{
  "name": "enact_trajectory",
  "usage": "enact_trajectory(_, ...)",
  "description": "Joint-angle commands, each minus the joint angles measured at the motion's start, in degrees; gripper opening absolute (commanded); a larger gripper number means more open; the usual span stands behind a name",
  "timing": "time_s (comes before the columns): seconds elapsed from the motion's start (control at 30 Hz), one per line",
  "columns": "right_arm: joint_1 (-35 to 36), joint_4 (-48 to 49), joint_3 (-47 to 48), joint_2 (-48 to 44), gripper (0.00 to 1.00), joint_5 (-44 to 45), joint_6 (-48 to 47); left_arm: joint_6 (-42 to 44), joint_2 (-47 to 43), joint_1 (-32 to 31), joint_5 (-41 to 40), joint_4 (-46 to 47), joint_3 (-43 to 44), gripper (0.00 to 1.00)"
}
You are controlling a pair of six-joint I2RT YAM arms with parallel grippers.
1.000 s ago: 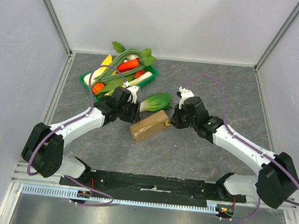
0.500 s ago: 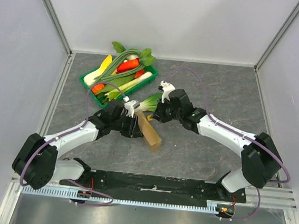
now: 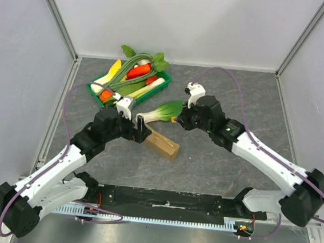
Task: Unpack the express box
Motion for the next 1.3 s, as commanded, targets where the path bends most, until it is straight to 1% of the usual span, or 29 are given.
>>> enact_trajectory(0.0,0.55,-3.81,2.25,-7.90,0.00,-13.41,-6.64,5.57,-2.79,0.07,-10.63,0.90,6.26,1.00)
enact_trajectory(0.03,0.81,-3.90,0.16,-9.91,0.00,-17.29,-8.39,6.62,-0.96,0.15,-10.63,0.82,7.66,1.00)
enact_trajectory(0.07,1.60,-4.16,-1.08,-10.72,0.00,-20.81,-9.80,6.89,0.36,0.24,-10.46,0.38,10.98,1.00)
enact_trajectory(0.1,3.43,-4.60,-2.31,-11.33,0.00,-22.06,-11.21,7.25,2.29,0.33,-8.98,-0.32,12.75,1.00)
enact_trajectory(0.13,4.58,-4.86,-4.41,-11.77,0.00,-22.07,-11.66,8.12,5.53,0.50,-7.31,-0.50,14.42,1.00)
enact_trajectory(0.2,7.66,-5.39,-5.92,-11.34,0.00,-20.94,-11.84,7.95,9.06,0.59,-5.54,-0.24,18.47,1.00)
enact_trajectory(0.23,8.63,-5.22,-7.06,-10.73,0.00,-20.41,-11.49,7.69,12.64,0.59,-5.19,-0.32,20.83,1.00)
enact_trajectory(0.3,11.00,-3.30,-9.17,-10.37,0.00,-18.14,-9.83,8.39,15.65,0.59,-3.52,-2.16,23.22,0.99)
enact_trajectory(0.33,11.53,-2.33,-10.05,-10.29,0.00,-17.60,-9.03,8.91,17.41,0.59,-3.51,-2.61,24.62,0.95)
enact_trajectory(0.37,12.06,-1.10,-10.93,-10.46,0.00,-16.63,-8.33,8.57,20.03,0.59,-3.42,-3.05,25.16,0.85)
enact_trajectory(0.4,12.24,0.83,-12.59,-10.46,0.00,-15.58,-7.71,8.39,21.45,0.59,-1.77,-3.57,25.51,0.81)
enact_trajectory(0.47,12.33,2.25,-13.83,-10.11,0.00,-11.37,-6.13,8.04,24.35,0.50,0.70,-3.66,25.25,0.74)
enact_trajectory(0.5,12.33,2.95,-14.53,-9.85,0.00,-9.61,-5.77,7.60,25.06,0.33,2.88,-3.58,24.99,0.74)
enact_trajectory(0.53,12.24,3.13,-14.72,-9.24,0.00,-5.94,-5.51,7.34,25.50,0.24,3.77,-2.97,23.94,0.73)
enact_trajectory(0.6,12.24,3.22,-14.89,-8.53,0.00,-1.71,-5.07,7.07,26.38,-0.72,5.18,-1.91,22.53,0.73)
enact_trajectory(0.63,12.24,3.31,-14.98,-8.27,0.00,1.88,-4.46,7.33,26.56,-1.16,5.45,-0.86,21.31,0.73)
enact_trajectory(0.87,11.98,3.22,-17.18,-11.16,0.00,12.71,-1.65,9.44,27.44,-3.01,7.91,0.11,20.59,0.73)
enact_trajectory(0.93,11.71,2.96,-18.14,-12.30,0.00,13.87,-1.47,10.41,27.09,-3.19,8.26,0.81,20.42,0.74)
enact_trajectory(1.0,11.10,2.61,-18.84,-13.44,0.00,16.14,-0.15,12.42,27.00,-3.62,10.28,1.95,20.24,0.76)
enact_trajectory(1.07,10.22,2.52,-19.11,-14.24,0.00,17.12,0.55,14.45,27.70,-4.24,11.33,2.05,20.59,0.80)
enact_trajectory(1.1,9.87,1.99,-19.55,-15.20,0.00,17.65,1.25,16.89,28.32,-4.85,11.52,1.70,20.85,0.81)
enact_trajectory(1.17,8.64,1.73,-19.81,-16.17,0.00,16.34,1.26,19.02,30.25,-5.64,12.04,1.35,21.99,0.83)
enact_trajectory(1.2,8.29,1.64,-19.99,-16.96,0.00,15.12,1.52,23.46,30.86,-6.52,12.83,1.26,22.43,0.83)
enact_trajectory(1.27,7.15,1.11,-20.25,-17.75,0.00,13.09,1.52,27.53,33.23,-7.40,14.15,1.26,22.61,0.84)
